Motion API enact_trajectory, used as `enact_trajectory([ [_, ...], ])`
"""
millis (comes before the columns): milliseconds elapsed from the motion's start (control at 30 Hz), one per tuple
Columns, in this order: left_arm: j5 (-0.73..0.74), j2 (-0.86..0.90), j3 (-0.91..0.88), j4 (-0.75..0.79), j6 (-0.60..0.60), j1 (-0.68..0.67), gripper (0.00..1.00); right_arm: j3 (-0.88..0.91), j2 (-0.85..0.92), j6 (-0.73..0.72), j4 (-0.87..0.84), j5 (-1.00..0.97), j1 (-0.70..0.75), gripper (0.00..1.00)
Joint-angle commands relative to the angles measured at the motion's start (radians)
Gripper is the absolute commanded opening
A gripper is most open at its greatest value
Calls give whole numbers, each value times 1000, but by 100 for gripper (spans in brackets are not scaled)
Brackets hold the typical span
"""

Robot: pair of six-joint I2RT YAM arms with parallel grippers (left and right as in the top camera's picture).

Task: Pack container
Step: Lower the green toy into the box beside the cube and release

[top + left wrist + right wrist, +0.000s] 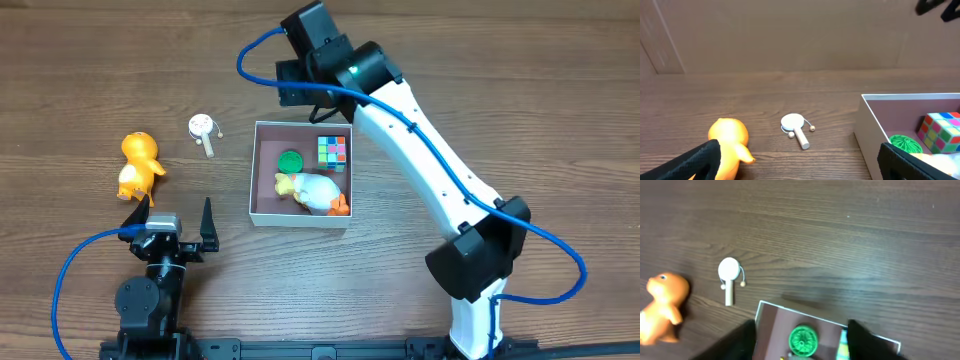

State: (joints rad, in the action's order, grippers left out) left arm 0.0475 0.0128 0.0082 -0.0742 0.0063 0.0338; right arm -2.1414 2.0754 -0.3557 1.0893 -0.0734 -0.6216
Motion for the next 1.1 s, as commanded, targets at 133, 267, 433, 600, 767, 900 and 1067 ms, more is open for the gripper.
enact_trajectory([
  [133, -3, -8, -3, 0, 9, 6, 100, 117, 14, 21, 15, 47, 0, 4],
  [267, -3, -8, -3, 0, 9, 6, 100, 286, 14, 84, -102, 152, 0, 4],
  [433, -3, -8, -3, 0, 9, 6, 100, 361, 16, 143, -175, 249, -3, 4],
  [600, -3, -8, -3, 0, 9, 6, 100, 400, 18, 208, -208, 329, -44, 4],
  [767, -3, -8, -3, 0, 9, 6, 100, 459, 24, 208, -233, 330, -67, 4],
  [900, -3, -8, -3, 0, 9, 6, 100, 462, 46, 208, -233, 329, -67, 4],
  [1067, -3, -8, -3, 0, 9, 6, 100, 465, 95, 207, -247, 288, -67, 4],
])
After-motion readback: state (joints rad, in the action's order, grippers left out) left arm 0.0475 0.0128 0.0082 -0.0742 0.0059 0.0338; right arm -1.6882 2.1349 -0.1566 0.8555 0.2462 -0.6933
